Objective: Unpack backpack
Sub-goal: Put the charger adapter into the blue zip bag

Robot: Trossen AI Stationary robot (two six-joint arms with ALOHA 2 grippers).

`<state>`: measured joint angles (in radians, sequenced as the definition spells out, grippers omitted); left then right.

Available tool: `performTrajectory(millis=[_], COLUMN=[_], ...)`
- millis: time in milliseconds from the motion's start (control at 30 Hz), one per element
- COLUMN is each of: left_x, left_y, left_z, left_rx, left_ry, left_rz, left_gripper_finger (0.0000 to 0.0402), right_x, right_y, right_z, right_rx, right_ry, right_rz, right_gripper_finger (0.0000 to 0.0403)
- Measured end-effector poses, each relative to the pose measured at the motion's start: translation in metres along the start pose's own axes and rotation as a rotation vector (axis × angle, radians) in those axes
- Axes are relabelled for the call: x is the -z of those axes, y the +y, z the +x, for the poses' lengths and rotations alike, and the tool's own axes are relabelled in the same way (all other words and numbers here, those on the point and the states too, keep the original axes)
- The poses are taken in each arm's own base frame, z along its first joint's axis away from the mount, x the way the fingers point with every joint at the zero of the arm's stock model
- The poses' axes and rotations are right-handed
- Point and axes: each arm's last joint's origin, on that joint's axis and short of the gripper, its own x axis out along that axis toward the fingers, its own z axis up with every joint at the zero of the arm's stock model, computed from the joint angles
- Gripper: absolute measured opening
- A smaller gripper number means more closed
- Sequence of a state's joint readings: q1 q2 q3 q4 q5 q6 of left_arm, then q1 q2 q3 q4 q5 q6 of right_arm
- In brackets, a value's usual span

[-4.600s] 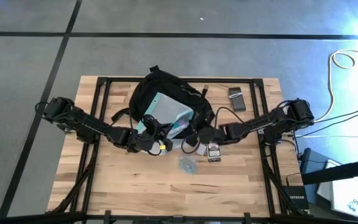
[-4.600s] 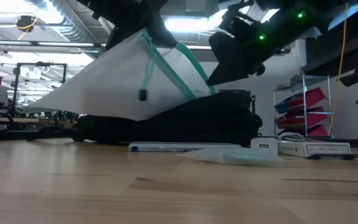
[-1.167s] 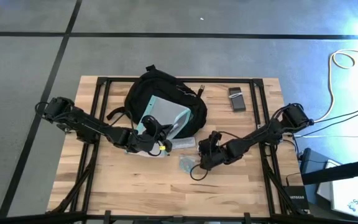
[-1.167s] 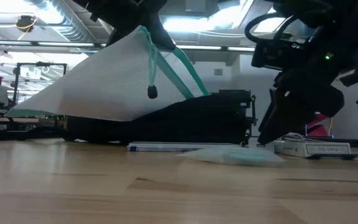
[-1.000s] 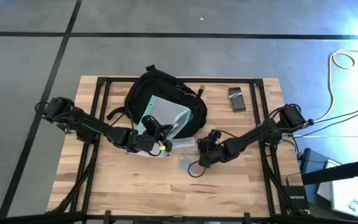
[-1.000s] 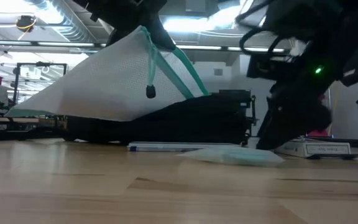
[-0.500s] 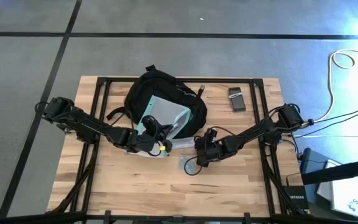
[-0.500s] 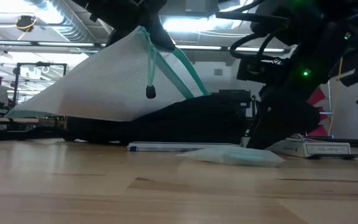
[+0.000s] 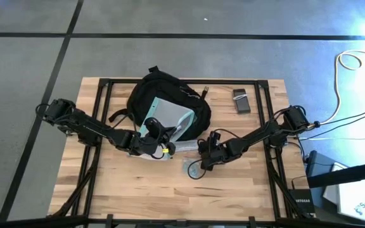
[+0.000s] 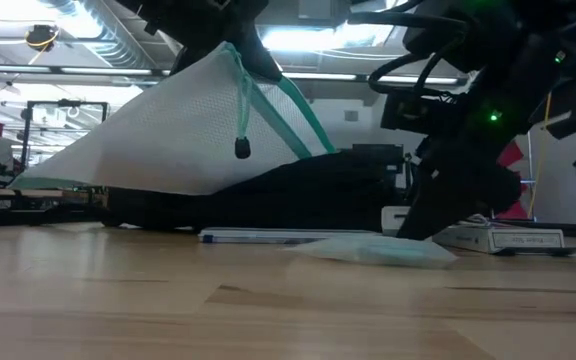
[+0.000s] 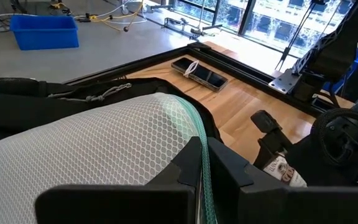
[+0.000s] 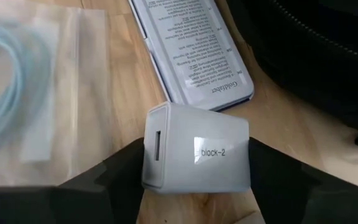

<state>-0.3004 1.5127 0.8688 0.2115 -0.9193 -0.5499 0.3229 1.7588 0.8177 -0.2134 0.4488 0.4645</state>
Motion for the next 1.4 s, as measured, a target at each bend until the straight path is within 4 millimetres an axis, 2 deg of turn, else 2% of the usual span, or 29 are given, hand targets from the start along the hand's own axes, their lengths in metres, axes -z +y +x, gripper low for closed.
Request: performTrajectory(millis=[233, 333, 467, 700, 800, 933, 1067, 1233, 1400], left_x=[0.000, 0.000, 0.000, 0.000, 0.000, 0.000, 0.000, 0.000, 0.000], left_y=[0.000, 0.000, 0.000, 0.000, 0.000, 0.000, 0.000, 0.000, 0.000], left_z=[0.000, 0.000, 0.000, 0.000, 0.000, 0.000, 0.000, 0.000, 0.000], left_rx=[0.000, 0.000, 0.000, 0.000, 0.000, 0.000, 0.000, 0.001, 0.000], left_ry=[0.000, 0.000, 0.000, -0.001, -0.001, -0.001, -0.001, -0.001, -0.001], left_rz=[0.000, 0.000, 0.000, -0.001, -0.004, -0.003, -0.002, -0.002, -0.003], left_gripper_finger=[0.0006, 0.0006, 0.0006, 0.0006, 0.0006, 0.0006, 0.0006, 0.0006, 0.0006], right_x=[-0.001, -0.008, -0.027, -0.074, -0.089, -0.106, -0.115, -0.125, -0.134], right_y=[0.003, 0.005, 0.009, 0.009, 0.005, -0.008, -0.028, -0.054, -0.068], right_z=[-0.004, -0.008, -0.019, -0.064, -0.075, -0.069, -0.060, -0.044, -0.020], right_rx=[-0.021, -0.052, -0.090, -0.152, -0.117, -0.086, -0.054, -0.145, -0.228], right_ry=[-0.021, -0.033, -0.088, -0.226, -0.295, -0.382, -0.395, -0.387, -0.423], right_rz=[-0.025, -0.019, -0.074, -0.221, -0.261, -0.262, -0.243, -0.178, -0.139], right_gripper_finger=[0.0216, 0.0213, 0.0227, 0.0224, 0.0221, 0.0224, 0.0222, 0.0224, 0.0224])
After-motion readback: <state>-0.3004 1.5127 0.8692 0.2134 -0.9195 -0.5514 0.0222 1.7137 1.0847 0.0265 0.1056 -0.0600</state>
